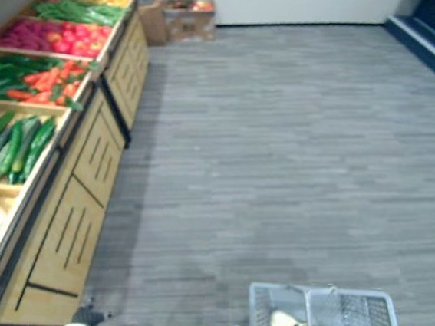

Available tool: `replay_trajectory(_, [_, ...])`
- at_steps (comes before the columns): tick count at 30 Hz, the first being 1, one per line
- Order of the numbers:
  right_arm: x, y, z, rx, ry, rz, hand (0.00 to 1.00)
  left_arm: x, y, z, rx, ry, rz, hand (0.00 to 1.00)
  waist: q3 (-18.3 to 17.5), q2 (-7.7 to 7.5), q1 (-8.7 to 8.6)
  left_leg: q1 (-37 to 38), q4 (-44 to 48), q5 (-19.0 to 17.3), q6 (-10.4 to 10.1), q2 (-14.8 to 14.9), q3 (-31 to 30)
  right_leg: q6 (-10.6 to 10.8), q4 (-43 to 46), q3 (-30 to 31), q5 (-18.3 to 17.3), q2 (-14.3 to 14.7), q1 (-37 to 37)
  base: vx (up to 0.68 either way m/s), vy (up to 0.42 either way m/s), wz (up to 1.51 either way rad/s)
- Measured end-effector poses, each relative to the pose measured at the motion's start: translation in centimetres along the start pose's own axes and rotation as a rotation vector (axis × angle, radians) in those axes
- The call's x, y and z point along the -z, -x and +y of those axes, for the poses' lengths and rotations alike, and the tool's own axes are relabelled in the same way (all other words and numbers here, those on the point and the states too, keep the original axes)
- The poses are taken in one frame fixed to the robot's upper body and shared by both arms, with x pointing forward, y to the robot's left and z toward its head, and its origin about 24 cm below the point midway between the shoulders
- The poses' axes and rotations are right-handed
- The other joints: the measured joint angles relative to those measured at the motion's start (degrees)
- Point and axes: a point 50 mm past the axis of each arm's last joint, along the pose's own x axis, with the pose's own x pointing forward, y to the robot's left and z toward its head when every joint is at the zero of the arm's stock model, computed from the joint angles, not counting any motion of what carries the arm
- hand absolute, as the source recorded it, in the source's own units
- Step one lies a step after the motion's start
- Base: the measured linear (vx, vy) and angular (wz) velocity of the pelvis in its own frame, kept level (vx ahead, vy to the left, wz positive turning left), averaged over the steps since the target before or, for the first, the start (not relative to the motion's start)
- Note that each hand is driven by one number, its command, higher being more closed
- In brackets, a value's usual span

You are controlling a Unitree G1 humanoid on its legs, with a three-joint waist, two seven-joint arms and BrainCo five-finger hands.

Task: Pick vegetable in the basket

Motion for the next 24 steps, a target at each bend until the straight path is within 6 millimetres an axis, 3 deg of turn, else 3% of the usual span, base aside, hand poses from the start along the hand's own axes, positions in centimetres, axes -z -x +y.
replay_trajectory(1, [0.2, 0.1, 0.3, -0.009, -0.008, 0.001, 1.00, 0.4, 0.1, 0.3, -0.012, 0.000, 0.010, 0.00, -0.5, -0.49, 0.34, -0.4, -0.4, -0.6, 0.0, -1.4, 0.4, 1.6, -2.7, 1.8, 1.8, -0.4, -0.2, 0.05, 0.150, -0.32])
replay_trajectory(4, [-0.8, -0.1, 0.4, -0.009, -0.012, -0.024, 1.00, 0.2, 0.0, 0.8, -0.036, -0.007, -0.006, 0.00, 0.4, -1.81, 0.87, -1.2, 0.0, -1.5, 1.9, -3.6, 3.0, 3.3, -7.6, 3.7, 6.1, -1.6, 0.0, 0.10, 0.213, -0.33])
replay_trajectory(7, [-0.7, -0.1, 0.2, 0.000, -0.012, -0.021, 1.00, 0.1, 0.0, 0.7, -0.034, -0.018, -0.012, 0.00, 0.3, -1.63, 0.63, -0.7, 0.4, -2.6, 3.5, -5.5, 3.3, 4.4, -8.5, 4.0, 6.8, -3.3, 1.0, 0.12, 0.148, -0.04])
replay_trajectory(10, [-0.6, -0.1, 0.1, 0.004, -0.019, -0.018, 1.00, -0.1, 0.0, 0.7, -0.030, -0.030, -0.024, 0.00, 0.4, -1.45, 0.79, -0.1, 3.6, -6.5, 4.5, -6.2, 3.9, 5.5, -5.1, 4.6, 5.0, -4.9, 1.0, 0.16, 0.142, -0.11])
replay_trajectory(13, [-0.7, -0.1, -0.4, 0.026, -0.027, -0.035, 1.00, 0.0, 0.1, 0.0, 0.007, -0.083, -0.030, 0.00, 0.7, -0.83, 0.96, 2.5, 5.2, -10.1, 5.2, -5.9, 4.5, 4.8, 12.2, 6.4, 3.4, -6.9, -4.4, 0.09, 0.138, -0.09])
replay_trajectory(14, [-1.0, -0.1, -0.3, 0.030, -0.028, -0.051, 1.00, 0.0, 0.1, 0.2, 0.008, -0.101, -0.035, 0.00, 0.9, -1.66, 0.61, 3.5, 5.5, -11.2, 5.8, -6.6, 4.5, 3.6, 21.5, 7.4, 4.2, -8.7, -8.4, 0.13, 0.157, -0.01])
replay_trajectory(15, [-1.1, 0.0, -0.1, 0.029, -0.041, -0.060, 1.00, -0.1, 0.0, 0.5, 0.007, -0.116, -0.042, 0.00, 1.2, -1.96, 0.47, 5.0, 5.6, -12.1, 6.3, -7.2, 4.3, 0.2, 30.0, 8.8, 6.6, -10.2, -12.3, 0.16, 0.137, 0.06])
replay_trajectory(16, [-1.1, 0.0, 0.0, 0.028, -0.044, -0.062, 1.00, -0.1, 0.0, 0.5, 0.008, -0.123, -0.048, 0.00, 1.4, -1.48, 0.38, 6.0, 5.6, -12.5, 6.7, -7.3, 4.2, -0.3, 33.6, 9.6, 7.3, -10.5, -14.1, 0.20, 0.100, 0.07])
replay_trajectory(18, [-0.9, 0.3, 1.3, -0.002, -0.069, -0.052, 1.00, -0.6, -0.1, 1.1, -0.005, -0.127, -0.063, 0.00, 2.3, -2.29, 0.40, 9.0, 4.5, -13.1, 7.2, -7.0, 4.0, -0.7, 40.3, 9.2, 1.8, -9.0, -18.8, 0.29, 0.041, 0.13])
replay_trajectory(21, [-0.6, 0.4, 2.1, -0.014, -0.095, -0.037, 1.00, -1.1, -0.2, 0.9, -0.004, -0.118, -0.074, 0.00, 2.9, -1.74, 0.24, 11.7, 1.7, -12.9, 6.9, -5.5, 3.3, -1.2, 32.1, 4.8, 0.7, -5.4, -21.2, 0.31, -0.078, 0.28])
replay_trajectory(24, [0.4, 0.9, 2.5, -0.012, -0.148, -0.011, 1.00, -2.9, -0.5, 0.4, -0.007, -0.070, -0.114, 0.00, 3.8, -1.37, 0.12, 15.6, -1.7, -13.0, 4.6, -3.5, 2.6, 2.2, 10.5, 5.0, 4.0, -2.2, -22.3, 0.41, -0.186, 0.47])
